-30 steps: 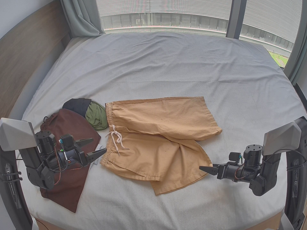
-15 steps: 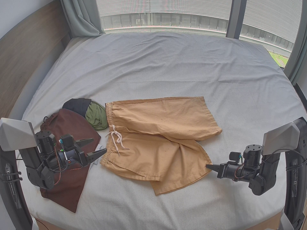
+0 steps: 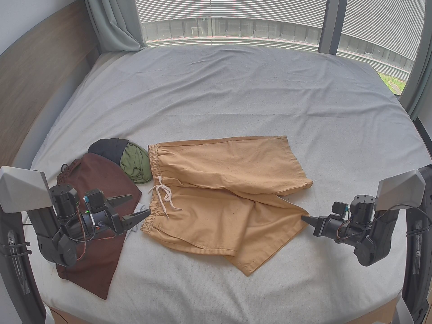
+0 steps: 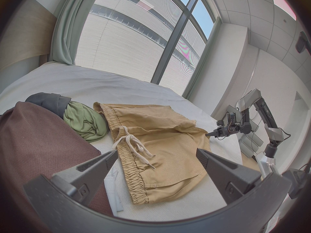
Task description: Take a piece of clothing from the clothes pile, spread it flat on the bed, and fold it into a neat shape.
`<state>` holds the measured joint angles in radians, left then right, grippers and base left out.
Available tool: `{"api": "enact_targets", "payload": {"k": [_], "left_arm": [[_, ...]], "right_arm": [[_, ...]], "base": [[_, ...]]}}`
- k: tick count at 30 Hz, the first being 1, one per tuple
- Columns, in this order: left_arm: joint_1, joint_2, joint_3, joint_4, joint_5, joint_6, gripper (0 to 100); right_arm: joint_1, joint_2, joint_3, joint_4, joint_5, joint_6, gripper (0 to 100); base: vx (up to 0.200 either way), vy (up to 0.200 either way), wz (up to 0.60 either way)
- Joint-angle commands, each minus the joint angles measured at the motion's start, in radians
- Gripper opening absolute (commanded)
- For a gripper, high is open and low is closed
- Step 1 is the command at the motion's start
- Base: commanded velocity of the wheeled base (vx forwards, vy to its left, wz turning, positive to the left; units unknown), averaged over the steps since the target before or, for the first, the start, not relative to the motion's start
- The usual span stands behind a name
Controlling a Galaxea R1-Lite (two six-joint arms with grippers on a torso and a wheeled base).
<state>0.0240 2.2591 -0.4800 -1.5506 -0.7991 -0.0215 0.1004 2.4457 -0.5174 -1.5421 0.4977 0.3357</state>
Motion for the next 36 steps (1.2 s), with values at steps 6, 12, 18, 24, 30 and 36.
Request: {"api": "enact_targets", "payload": {"k": [6, 12, 18, 24, 30, 36], "left_arm": [[-0.001, 0.000, 0.000, 0.000, 0.000, -0.002, 100], [-0.001, 0.000, 0.000, 0.000, 0.000, -0.002, 100], [-0.003, -0.001, 0.001, -0.002, 0.000, -0.014, 100], [-0.003, 0.000, 0.001, -0.002, 0.000, -0.014, 100], [-0.004, 0.002, 0.001, -0.002, 0.000, -0.014, 100], [-0.004, 0.000, 0.001, 0.000, 0.000, -0.014, 100]], "right_arm": [[0.004, 0.024, -0.111, -0.001, -0.071, 0.006, 0], [0.005, 0.039, -0.150, -0.001, -0.073, 0.006, 0], [0.002, 0.053, -0.210, -0.001, -0.108, 0.008, 0], [0.012, 0.053, -0.219, -0.003, -0.106, 0.011, 0], [0.010, 0.055, -0.220, -0.004, -0.103, 0.009, 0], [0.007, 0.044, -0.208, -0.006, -0.102, 0.006, 100]], "base": [[0.000, 0.000, 0.00], [0.000, 0.000, 0.00], [0.000, 0.000, 0.00], [0.000, 0.000, 0.00], [0.000, 0.000, 0.00], [0.000, 0.000, 0.00]]}}
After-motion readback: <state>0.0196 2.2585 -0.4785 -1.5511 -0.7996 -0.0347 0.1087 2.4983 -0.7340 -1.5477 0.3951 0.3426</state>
